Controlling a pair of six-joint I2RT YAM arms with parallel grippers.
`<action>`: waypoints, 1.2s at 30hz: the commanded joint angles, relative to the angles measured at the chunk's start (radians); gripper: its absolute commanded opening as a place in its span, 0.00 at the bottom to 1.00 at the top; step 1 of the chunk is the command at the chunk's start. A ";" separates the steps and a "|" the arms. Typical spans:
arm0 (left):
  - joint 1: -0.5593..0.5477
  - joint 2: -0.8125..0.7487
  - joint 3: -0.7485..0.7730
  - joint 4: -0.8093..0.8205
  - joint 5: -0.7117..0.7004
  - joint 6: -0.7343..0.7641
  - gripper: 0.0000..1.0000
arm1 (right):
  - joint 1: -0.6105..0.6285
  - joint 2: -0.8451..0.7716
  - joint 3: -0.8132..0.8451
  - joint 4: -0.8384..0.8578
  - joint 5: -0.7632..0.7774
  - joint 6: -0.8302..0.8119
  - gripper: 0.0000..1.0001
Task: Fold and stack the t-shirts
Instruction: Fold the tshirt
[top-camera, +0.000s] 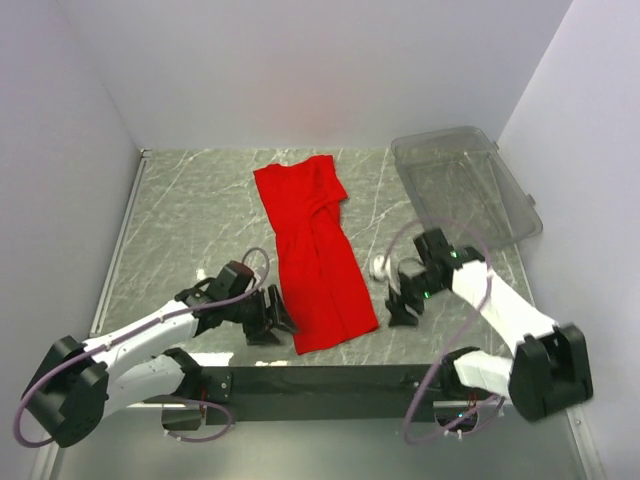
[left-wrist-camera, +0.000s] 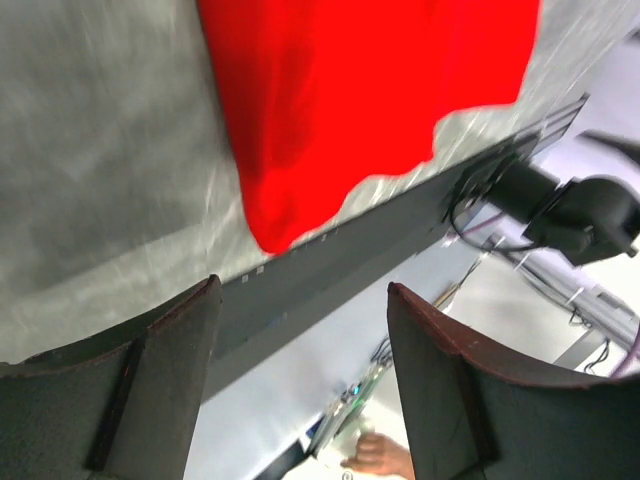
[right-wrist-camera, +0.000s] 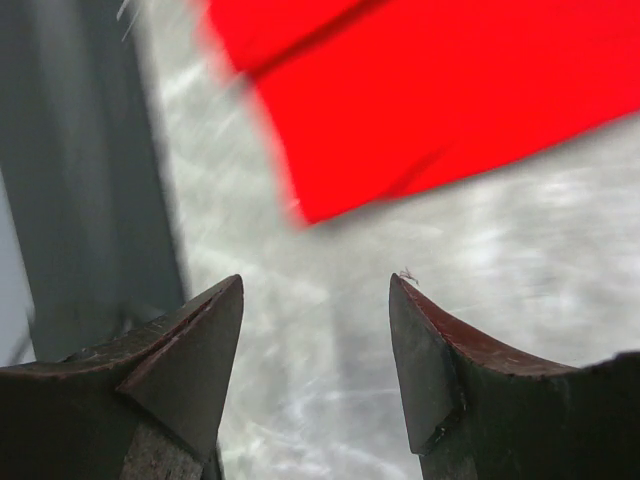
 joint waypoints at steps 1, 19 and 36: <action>-0.064 -0.038 -0.018 -0.014 -0.057 -0.106 0.72 | -0.003 -0.172 -0.098 -0.142 -0.005 -0.375 0.67; -0.304 0.254 0.106 0.026 -0.225 -0.174 0.63 | 0.132 -0.274 -0.286 0.222 0.056 -0.438 0.64; -0.319 0.302 0.159 -0.002 -0.267 -0.138 0.01 | 0.193 -0.260 -0.338 0.283 0.024 -0.568 0.64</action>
